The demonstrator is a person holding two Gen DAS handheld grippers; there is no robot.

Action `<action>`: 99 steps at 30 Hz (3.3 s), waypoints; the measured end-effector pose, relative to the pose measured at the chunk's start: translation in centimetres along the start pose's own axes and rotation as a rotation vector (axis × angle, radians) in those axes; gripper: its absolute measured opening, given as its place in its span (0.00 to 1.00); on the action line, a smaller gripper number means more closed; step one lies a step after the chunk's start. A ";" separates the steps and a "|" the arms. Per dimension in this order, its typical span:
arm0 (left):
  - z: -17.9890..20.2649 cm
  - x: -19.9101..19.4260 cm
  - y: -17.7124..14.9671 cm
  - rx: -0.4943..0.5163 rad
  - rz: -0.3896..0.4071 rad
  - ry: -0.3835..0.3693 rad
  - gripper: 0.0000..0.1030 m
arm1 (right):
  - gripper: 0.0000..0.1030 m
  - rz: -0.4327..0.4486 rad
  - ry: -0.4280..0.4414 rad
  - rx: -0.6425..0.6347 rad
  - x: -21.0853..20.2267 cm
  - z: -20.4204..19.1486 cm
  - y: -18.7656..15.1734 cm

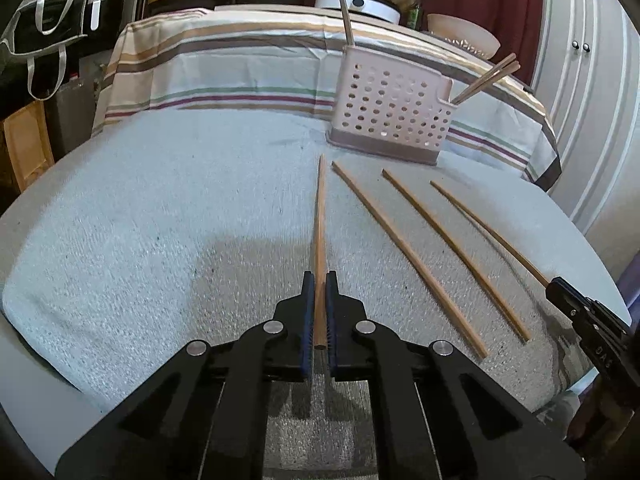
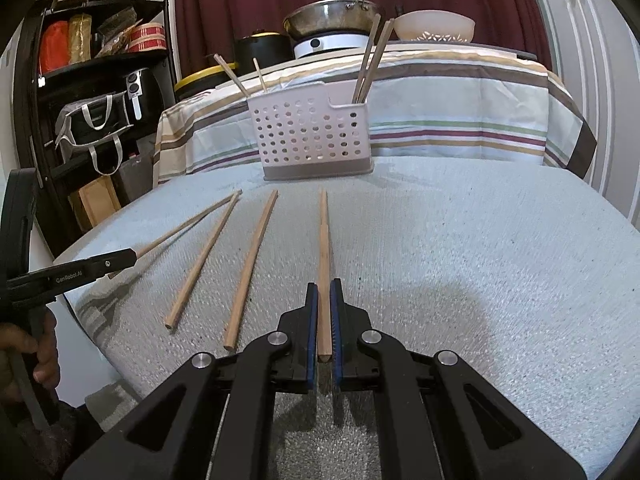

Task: Organize utensils
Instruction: 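Lift the chopstick with the left tool and lower it toward the caddy, then lower the chopstick into the pink caddy and open the left tool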

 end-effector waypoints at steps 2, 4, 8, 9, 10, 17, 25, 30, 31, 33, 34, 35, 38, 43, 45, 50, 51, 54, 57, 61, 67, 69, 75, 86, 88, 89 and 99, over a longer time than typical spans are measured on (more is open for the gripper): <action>0.0 -0.4 0.5 0.002 0.019 0.003 0.06 | 0.07 0.011 -0.003 0.000 -0.3 -0.1 0.3; 0.0 -0.8 1.0 0.005 0.040 0.005 0.06 | 0.07 0.023 -0.006 0.000 -0.6 0.0 0.7; 0.1 -1.4 1.8 0.025 0.076 0.017 0.06 | 0.07 0.037 -0.007 0.001 -1.0 0.0 1.2; 0.1 -1.6 2.0 0.031 0.086 0.020 0.06 | 0.07 0.039 -0.007 0.000 -1.1 0.0 1.3; 0.2 -1.8 2.2 0.039 0.097 0.024 0.06 | 0.07 0.041 -0.008 0.001 -1.1 0.0 1.4; 0.6 -3.5 4.4 0.087 0.189 0.050 0.06 | 0.07 0.060 -0.014 0.004 -1.7 0.1 2.2; 0.2 -5.4 7.8 0.088 0.256 0.053 0.06 | 0.07 0.088 -0.026 0.027 -2.8 0.8 4.7; 0.1 -5.8 9.8 0.086 0.266 0.039 0.06 | 0.07 0.108 -0.035 0.016 -3.3 0.7 7.4; 0.0 -5.8 10.0 0.084 0.266 0.035 0.06 | 0.07 0.112 -0.035 0.015 -3.4 0.7 7.8; 0.0 -5.9 10.9 0.084 0.269 0.029 0.06 | 0.07 0.121 -0.038 0.008 -3.4 0.6 8.9; 0.0 -5.9 11.2 0.086 0.272 0.029 0.06 | 0.07 0.124 -0.040 0.006 -3.4 0.6 9.3; 0.0 -5.9 11.8 0.090 0.276 0.027 0.06 | 0.07 0.127 -0.040 0.005 -3.4 0.7 9.7; 0.0 -5.6 13.1 0.090 0.274 0.014 0.06 | 0.07 0.134 -0.038 0.003 -3.1 0.7 11.2; 0.0 -5.2 15.5 0.097 0.286 0.006 0.06 | 0.07 0.148 -0.041 -0.011 -2.1 0.8 13.6; 0.0 -4.9 16.6 0.095 0.287 -0.003 0.06 | 0.07 0.149 -0.040 -0.015 -1.6 0.7 14.4; 0.0 -4.2 18.7 0.096 0.285 -0.017 0.06 | 0.07 0.170 -0.034 -0.028 -0.5 0.6 16.6; 0.0 -4.0 19.0 0.097 0.285 -0.019 0.06 | 0.07 0.174 -0.033 -0.029 -0.3 0.5 17.1; 0.1 -3.5 20.1 0.104 0.284 -0.025 0.06 | 0.07 0.184 -0.029 -0.031 0.2 0.5 18.2; 0.2 -3.1 20.9 0.106 0.284 -0.030 0.06 | 0.07 0.189 -0.027 -0.028 0.6 0.6 18.9; 0.4 -2.8 21.5 0.108 0.285 -0.035 0.06 | 0.07 0.190 -0.027 -0.030 0.9 0.5 19.6; 0.7 -2.9 22.3 0.100 0.284 -0.067 0.06 | 0.07 0.194 -0.017 -0.021 1.0 0.5 20.3; 0.8 -3.4 22.7 0.099 0.290 -0.075 0.06 | 0.07 0.201 -0.012 -0.022 0.5 0.3 20.8; 2.2 -6.3 25.0 0.117 0.334 -0.132 0.06 | 0.07 0.262 0.028 -0.024 -1.9 -0.4 23.7; 5.6 -11.7 32.8 0.168 0.512 -0.186 0.06 | 0.07 0.459 0.063 -0.048 -5.4 -0.8 32.4; 6.0 -11.9 34.3 0.166 0.538 -0.187 0.06 | 0.07 0.483 0.050 -0.059 -5.3 -0.8 33.6; 6.2 -11.8 34.9 0.166 0.549 -0.186 0.06 | 0.07 0.494 0.036 -0.068 -4.9 -0.6 34.4; 7.8 -7.0 39.6 0.125 0.555 -0.193 0.06 | 0.07 0.412 0.014 -0.051 1.6 0.4 34.6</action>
Point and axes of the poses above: each gripper's, at about its wrist camera, not at the fingertips, and x roughly the way its jaws point, z to its right, y to its top, the point moved 10 cm from there along x, roughly the way its jaws point, and after that the axes turned 6 degrees about -z, right-handed, at the moved point
